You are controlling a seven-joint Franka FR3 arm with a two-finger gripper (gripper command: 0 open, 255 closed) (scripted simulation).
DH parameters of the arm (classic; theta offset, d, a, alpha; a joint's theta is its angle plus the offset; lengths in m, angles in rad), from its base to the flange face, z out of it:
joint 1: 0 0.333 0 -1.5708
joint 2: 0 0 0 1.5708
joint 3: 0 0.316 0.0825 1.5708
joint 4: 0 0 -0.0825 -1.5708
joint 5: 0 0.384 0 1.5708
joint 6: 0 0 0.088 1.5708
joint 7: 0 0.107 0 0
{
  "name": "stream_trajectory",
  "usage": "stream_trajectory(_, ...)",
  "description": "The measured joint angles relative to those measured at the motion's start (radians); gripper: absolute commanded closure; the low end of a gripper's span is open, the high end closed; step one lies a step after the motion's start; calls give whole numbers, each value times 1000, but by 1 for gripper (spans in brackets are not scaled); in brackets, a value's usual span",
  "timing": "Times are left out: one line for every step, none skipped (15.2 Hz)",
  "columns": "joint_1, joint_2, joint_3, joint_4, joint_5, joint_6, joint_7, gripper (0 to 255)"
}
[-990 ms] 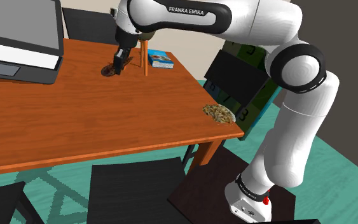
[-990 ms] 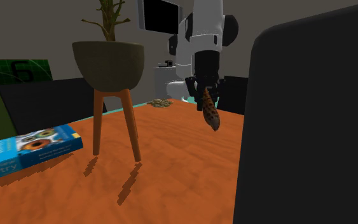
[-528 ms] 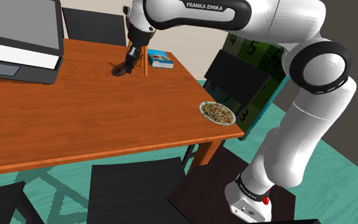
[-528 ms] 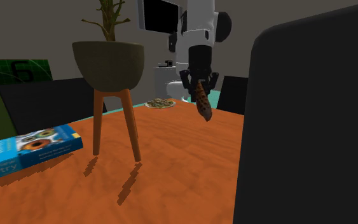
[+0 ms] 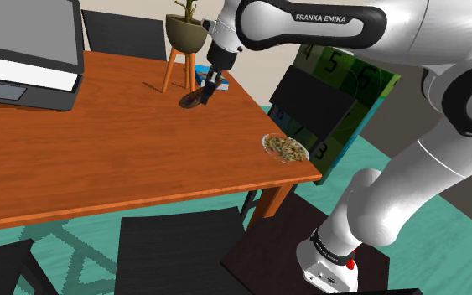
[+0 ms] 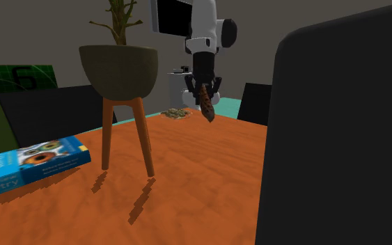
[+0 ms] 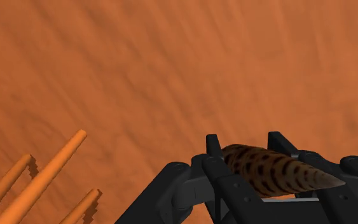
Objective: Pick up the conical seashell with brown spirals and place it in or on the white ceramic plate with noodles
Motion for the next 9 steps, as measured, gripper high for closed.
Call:
stream_trajectory(-5,-36,-9,-34,3,-2,-15,255)
stream_trajectory(-8,-76,-16,-74,5,-3,-25,255)
stream_trajectory(-12,-110,-25,-108,7,-1,-40,255)
stream_trajectory(-17,-147,-35,-148,8,0,-54,255)
stream_trajectory(-20,-188,-43,-180,8,-8,-66,255)
stream_trajectory(-24,-229,-53,-217,8,-12,-79,255)
stream_trajectory(-28,-258,-61,-243,7,-15,-90,255)
stream_trajectory(-33,-283,-71,-263,5,-21,-103,255)
stream_trajectory(-36,-324,-76,-292,3,-34,-110,255)
